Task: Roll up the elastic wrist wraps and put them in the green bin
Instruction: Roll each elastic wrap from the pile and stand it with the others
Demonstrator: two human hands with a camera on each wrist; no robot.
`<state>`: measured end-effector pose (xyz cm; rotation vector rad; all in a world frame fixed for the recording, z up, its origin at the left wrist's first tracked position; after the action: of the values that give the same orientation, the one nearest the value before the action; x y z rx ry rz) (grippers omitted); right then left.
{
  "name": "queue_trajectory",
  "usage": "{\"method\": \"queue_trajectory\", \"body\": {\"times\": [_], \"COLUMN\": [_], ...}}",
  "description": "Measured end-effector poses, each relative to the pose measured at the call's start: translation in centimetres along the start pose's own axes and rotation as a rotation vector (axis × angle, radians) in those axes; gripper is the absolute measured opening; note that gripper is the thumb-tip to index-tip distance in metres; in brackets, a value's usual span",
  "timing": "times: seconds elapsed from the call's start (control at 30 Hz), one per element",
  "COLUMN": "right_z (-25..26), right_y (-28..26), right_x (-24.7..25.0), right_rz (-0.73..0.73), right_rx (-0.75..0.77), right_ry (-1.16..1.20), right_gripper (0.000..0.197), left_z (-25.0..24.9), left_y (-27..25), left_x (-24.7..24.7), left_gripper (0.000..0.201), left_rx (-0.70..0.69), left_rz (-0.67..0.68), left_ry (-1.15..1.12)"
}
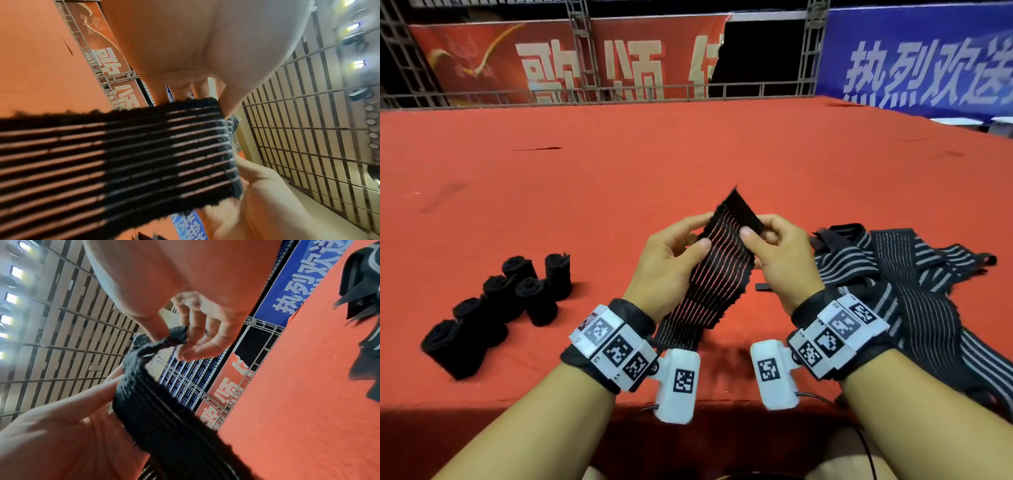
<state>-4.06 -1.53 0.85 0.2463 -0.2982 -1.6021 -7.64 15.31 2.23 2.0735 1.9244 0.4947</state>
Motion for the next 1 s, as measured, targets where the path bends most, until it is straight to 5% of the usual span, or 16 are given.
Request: {"method": "queue_trajectory", "body": {"times": [0.3,0.6,0.8,1.0], "right_z": [6.1,12.8,15.2,10.7], "right_y": [-1.3,-5.0,-5.9,-4.8], "right_x": [0.2,0.7,0.8,0.5], "right_rz": [0.061,0.082,0.095,0.13], "right_rx": [0.202,0.266,0.299,0.137], "right_ry": [-0.056,0.049,0.059,-0.053], "right_gripper": [0.019,0.012,0.013,0.01], "left_z": [-5.0,-10.6,-12.8,-8.3], "left_y": [-0.6,-3.1,-4.1,-3.2], "left_x": [0.9,0.8,0.4,0.2], "left_gripper": [0.015,0.015,0.016,0.017], "left_rx": [-0.138,-0.188,-0.131,0.074], "left_rz": [-0.172,-0.141,-0.088,-0.078], "left_ry": [0.133,0.041,-0.066,-0.001]}}
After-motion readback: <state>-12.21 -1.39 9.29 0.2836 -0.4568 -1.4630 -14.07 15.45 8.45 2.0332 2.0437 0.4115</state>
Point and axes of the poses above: each hand's wrist, its own y-axis towards the middle knuckle, its own x-axis out of the back of the hand, z = x × y, the point moved 6 cm from there along y, towards the middle knuckle
